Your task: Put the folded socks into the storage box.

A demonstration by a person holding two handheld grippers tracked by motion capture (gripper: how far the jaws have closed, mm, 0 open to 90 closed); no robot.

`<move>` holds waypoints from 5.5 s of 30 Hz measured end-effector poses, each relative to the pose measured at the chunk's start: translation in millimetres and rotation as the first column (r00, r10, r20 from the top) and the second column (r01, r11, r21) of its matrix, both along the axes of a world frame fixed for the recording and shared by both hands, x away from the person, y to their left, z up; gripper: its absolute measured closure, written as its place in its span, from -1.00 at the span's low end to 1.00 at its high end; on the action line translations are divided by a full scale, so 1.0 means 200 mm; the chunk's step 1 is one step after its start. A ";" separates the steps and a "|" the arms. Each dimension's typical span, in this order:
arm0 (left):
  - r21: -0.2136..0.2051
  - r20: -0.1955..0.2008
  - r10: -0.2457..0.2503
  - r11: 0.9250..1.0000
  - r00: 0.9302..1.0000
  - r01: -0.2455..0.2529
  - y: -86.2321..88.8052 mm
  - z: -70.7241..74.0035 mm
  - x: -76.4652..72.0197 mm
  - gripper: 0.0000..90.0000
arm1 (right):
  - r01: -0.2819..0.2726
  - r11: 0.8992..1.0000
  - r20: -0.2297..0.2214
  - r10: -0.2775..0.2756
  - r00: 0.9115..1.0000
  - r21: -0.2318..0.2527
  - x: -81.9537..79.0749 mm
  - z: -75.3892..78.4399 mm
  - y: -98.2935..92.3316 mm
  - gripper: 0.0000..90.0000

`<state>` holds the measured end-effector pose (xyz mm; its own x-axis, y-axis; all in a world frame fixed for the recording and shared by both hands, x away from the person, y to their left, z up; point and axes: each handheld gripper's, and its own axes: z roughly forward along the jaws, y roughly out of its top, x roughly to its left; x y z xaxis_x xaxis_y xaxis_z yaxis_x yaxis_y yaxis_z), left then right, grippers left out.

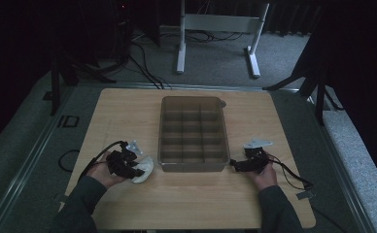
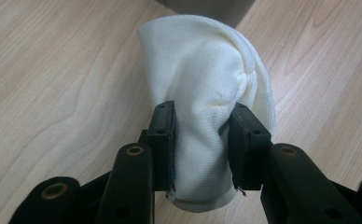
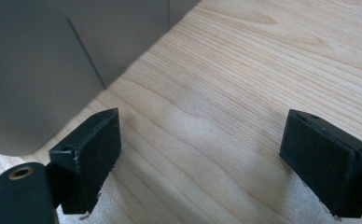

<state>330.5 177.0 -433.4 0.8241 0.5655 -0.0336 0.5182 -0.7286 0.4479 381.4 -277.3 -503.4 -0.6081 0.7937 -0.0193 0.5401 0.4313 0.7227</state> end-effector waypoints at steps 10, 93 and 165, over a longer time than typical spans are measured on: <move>-0.003 0.006 -0.002 1.000 1.000 0.002 0.02 0.03 0.00 0.46 | 0.000 1.000 0.000 0.000 1.000 -0.001 0.00 0.00 0.00 -0.73; -0.016 0.085 -0.081 0.996 0.993 0.083 -0.05 0.29 0.07 0.46 | 0.000 1.000 -0.001 0.000 1.000 -0.001 0.00 0.00 0.00 -0.73; 0.059 0.042 -0.193 0.980 0.980 0.190 -0.22 0.36 0.16 0.45 | 0.002 1.000 -0.001 -0.002 1.000 0.001 0.00 0.00 0.00 -0.73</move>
